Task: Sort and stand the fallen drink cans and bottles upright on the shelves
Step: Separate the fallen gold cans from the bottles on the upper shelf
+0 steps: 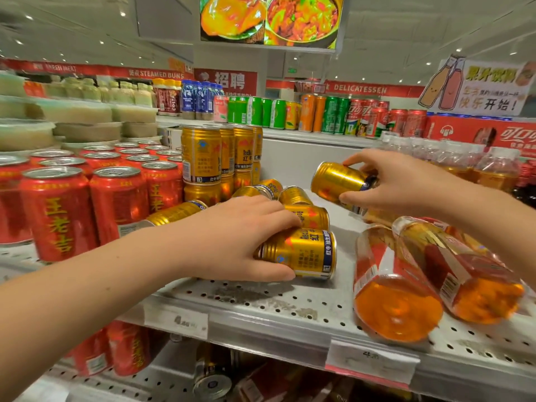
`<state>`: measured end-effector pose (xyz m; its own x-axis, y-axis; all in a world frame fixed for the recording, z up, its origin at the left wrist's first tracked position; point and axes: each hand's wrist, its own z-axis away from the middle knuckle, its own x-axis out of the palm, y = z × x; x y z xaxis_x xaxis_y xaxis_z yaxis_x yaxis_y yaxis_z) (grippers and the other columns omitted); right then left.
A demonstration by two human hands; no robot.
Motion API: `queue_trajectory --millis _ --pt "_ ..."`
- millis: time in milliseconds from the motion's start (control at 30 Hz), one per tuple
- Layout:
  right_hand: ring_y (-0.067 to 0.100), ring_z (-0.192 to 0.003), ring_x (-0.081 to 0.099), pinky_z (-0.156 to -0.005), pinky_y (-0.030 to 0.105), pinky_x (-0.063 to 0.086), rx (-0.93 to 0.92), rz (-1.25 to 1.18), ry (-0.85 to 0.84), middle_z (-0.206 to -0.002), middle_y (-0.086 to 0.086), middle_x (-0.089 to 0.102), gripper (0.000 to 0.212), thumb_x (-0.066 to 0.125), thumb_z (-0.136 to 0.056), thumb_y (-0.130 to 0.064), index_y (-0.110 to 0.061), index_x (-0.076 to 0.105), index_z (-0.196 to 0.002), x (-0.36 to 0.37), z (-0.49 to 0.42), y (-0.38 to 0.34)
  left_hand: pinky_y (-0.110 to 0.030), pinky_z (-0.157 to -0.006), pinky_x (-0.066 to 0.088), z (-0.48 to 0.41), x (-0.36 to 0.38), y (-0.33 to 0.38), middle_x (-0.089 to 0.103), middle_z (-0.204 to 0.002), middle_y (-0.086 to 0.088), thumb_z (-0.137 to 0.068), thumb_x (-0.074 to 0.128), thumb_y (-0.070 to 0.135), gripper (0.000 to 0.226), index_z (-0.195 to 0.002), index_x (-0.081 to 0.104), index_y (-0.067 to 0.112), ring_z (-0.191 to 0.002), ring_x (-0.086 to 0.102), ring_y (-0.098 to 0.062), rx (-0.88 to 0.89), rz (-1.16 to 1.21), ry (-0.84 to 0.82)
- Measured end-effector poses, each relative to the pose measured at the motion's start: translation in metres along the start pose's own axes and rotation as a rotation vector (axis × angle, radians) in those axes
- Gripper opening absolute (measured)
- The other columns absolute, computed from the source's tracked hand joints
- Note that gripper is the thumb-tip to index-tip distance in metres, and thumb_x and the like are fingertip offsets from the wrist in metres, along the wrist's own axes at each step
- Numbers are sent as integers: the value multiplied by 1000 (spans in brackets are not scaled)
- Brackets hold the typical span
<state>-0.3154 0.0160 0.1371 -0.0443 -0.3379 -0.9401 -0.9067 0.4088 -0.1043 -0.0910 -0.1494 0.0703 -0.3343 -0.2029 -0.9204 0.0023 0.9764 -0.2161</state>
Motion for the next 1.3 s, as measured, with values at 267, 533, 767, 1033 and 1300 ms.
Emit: queue_trajectory --millis 267,533,767,1033,1300 --pt "1 -92 62 -77 34 55 -38 -177 241 -111 -17 62 70 66 -71 -71 -47 47 -134 -7 66 -47 -40 -113 39 19 7 -4 49 -143 12 -88 48 79 78 -151 38 33 -133 43 -10 -6 90 136" --pt "-7 -92 60 -72 17 47 1 -198 353 -107 -23 62 67 67 -74 -64 -45 49 -135 1 99 -66 -41 -112 36 15 10 33 61 -132 0 -95 62 53 44 -127 67 23 -128 52 -23 242 12 251" --pt "-4 -111 53 -91 25 50 -76 -149 263 -122 -26 57 63 66 -77 -64 -47 48 -135 6 115 -79 -19 -101 41 56 -4 4 63 -117 19 -90 53 33 24 -109 68 34 -115 55 4 -177 419 481" --pt "1 -112 53 -90 31 52 -290 -60 117 -126 -22 59 62 59 -79 -65 -47 44 -137 26 112 -125 -20 -114 33 101 -7 9 47 -148 20 -94 59 24 59 -151 43 30 -141 41 -1 -195 563 438" --pt "-6 -126 43 -96 13 37 -393 -31 56 -139 -26 51 63 60 -87 -59 -43 41 -144 58 117 -135 -24 -106 40 116 12 24 53 -137 25 -94 70 40 53 -142 51 32 -133 49 -8 -161 534 394"
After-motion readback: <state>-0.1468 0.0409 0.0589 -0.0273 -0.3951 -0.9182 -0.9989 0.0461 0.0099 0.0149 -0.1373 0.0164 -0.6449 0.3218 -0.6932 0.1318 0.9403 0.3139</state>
